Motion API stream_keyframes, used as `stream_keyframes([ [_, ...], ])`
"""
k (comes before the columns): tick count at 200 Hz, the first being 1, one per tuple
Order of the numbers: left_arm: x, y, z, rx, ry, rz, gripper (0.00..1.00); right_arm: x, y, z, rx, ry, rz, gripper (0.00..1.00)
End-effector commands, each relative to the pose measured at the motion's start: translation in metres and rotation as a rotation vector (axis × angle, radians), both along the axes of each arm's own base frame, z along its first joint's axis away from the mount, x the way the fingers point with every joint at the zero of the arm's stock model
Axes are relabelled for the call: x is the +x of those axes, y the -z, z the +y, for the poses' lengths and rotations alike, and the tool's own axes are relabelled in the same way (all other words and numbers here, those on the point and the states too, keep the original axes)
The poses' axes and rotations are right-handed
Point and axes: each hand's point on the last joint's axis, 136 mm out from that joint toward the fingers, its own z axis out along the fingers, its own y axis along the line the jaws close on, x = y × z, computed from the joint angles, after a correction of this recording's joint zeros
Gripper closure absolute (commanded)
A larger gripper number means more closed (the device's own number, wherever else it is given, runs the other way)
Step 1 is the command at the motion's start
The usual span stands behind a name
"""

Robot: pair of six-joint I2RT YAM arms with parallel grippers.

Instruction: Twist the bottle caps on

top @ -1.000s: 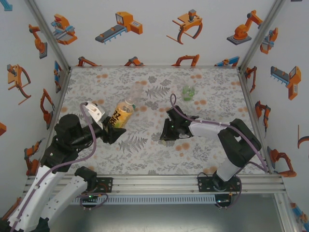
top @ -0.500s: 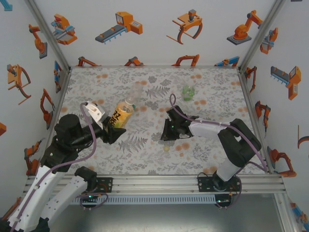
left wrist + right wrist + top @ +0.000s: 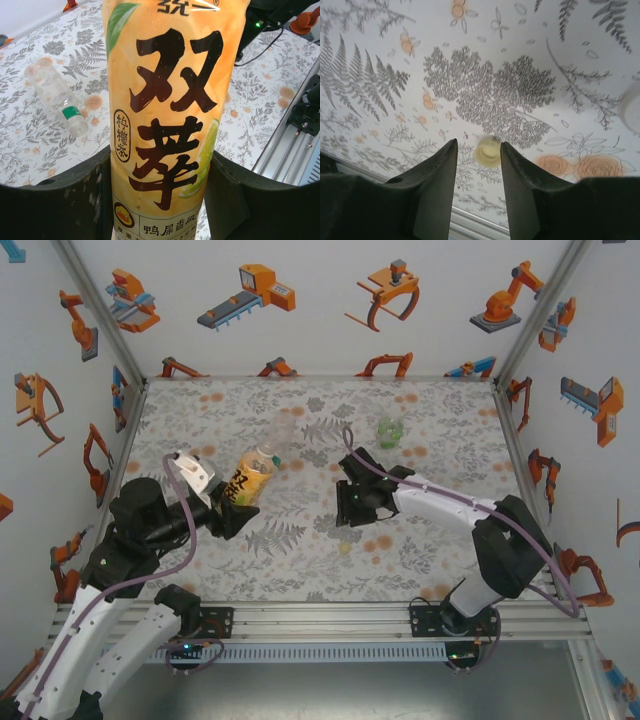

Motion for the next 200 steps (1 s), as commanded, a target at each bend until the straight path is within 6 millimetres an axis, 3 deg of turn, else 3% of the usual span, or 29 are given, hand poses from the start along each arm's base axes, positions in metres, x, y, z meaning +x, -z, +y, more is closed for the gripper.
stream_keyframes([
  [1, -0.001, -0.013, 0.002, -0.028, -0.008, -0.024, 1.00, -0.016, 0.002, -0.012, -0.090, 0.024, 0.025, 0.57],
  [98, -0.001, -0.008, 0.001, -0.027, -0.005, -0.014, 1.00, -0.030, 0.033, 0.002, -0.122, 0.012, 0.065, 0.57],
  [200, 0.000, -0.006, 0.001, -0.025, -0.005, -0.012, 1.00, -0.038, 0.045, 0.003, -0.135, 0.016, 0.092, 0.57],
])
